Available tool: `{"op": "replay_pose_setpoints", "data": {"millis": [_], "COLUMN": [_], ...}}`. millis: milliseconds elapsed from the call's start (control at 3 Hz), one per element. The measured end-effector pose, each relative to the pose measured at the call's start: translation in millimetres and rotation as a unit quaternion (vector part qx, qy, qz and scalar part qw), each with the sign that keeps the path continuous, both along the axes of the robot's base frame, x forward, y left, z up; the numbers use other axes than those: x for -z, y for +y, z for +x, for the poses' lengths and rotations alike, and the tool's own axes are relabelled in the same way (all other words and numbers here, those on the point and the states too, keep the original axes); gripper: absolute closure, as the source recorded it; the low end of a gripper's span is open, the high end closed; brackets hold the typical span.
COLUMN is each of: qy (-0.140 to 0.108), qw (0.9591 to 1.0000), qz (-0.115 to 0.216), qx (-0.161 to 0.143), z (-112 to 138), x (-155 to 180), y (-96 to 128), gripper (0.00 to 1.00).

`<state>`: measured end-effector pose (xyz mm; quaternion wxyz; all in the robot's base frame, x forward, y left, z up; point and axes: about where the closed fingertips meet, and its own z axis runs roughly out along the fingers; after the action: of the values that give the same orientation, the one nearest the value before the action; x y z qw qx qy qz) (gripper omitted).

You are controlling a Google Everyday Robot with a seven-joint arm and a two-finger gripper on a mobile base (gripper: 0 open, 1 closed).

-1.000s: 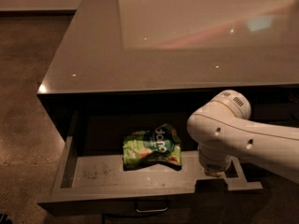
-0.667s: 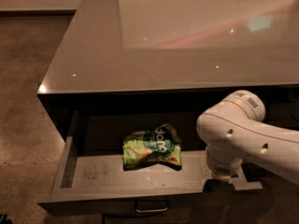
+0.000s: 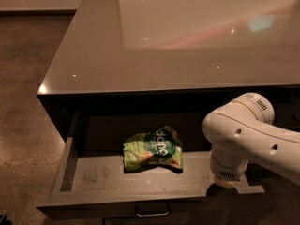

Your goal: Open top drawer

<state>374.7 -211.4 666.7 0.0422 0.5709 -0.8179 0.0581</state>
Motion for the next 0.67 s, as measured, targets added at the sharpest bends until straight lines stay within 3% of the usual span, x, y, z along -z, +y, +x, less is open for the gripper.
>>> {"op": "replay_pose_setpoints", "data": {"millis": [667], "qy": [0.020], "qw": [0.9996], "qz": [0.018], "qx": [-0.002], "z": [-10.0], "x": [1.5], "y": [2.6], "gripper": [1.00]}}
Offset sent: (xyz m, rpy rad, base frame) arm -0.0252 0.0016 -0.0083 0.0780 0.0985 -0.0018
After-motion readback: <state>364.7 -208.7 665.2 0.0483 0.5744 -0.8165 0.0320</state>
